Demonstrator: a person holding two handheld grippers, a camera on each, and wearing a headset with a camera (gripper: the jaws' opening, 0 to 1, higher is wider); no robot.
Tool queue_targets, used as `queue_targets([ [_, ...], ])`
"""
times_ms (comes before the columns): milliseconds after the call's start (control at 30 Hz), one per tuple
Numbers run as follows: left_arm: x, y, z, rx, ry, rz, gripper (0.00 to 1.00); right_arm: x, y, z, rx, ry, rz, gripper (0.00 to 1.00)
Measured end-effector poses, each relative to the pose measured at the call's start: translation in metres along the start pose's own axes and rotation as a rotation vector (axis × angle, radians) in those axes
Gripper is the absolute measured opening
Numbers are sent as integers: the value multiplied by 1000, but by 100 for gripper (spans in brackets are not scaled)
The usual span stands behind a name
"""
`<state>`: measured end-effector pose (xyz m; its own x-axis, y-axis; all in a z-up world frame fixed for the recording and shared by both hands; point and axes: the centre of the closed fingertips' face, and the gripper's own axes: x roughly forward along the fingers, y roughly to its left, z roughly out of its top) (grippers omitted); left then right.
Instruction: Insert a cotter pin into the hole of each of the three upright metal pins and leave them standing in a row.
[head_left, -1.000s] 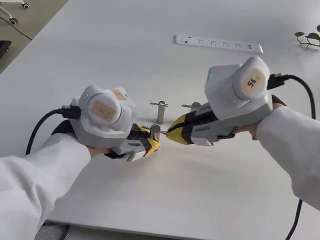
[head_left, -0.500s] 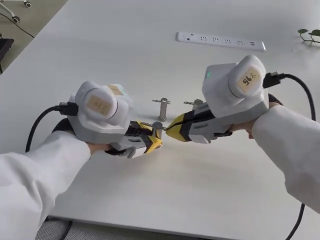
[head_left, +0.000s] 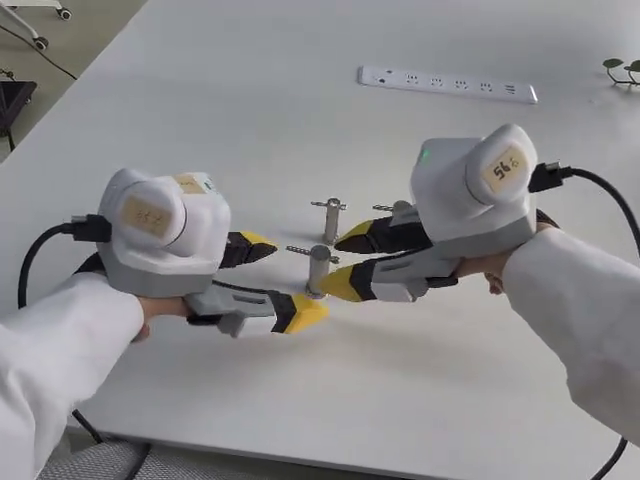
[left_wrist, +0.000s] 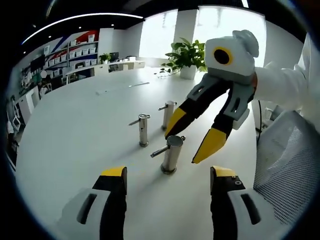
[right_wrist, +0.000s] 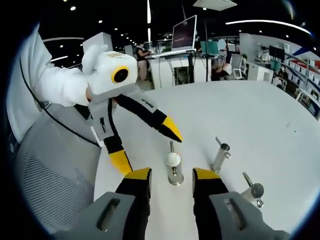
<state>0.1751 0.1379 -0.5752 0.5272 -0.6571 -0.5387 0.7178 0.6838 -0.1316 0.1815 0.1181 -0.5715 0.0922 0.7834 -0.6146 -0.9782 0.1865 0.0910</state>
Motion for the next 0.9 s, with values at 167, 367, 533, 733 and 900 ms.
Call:
queue_targets([
  [167, -12, 5, 3, -33, -58, 22, 98, 5, -1, -2, 28, -15, 6, 30],
  [367, -24, 2, 8, -98, -102, 20, 99, 10, -7, 2, 40, -62, -20, 25],
  [533, -31, -9, 12, -96, -101, 3, 99, 17, -9, -1, 32, -57, -29, 21],
  [733, -35, -7, 13, -86, -101, 18, 99, 20, -8, -2, 4, -58, -38, 10],
  [900, -38, -4, 12, -98, -101, 31, 99, 19, -8, -1, -30, -64, -46, 9],
])
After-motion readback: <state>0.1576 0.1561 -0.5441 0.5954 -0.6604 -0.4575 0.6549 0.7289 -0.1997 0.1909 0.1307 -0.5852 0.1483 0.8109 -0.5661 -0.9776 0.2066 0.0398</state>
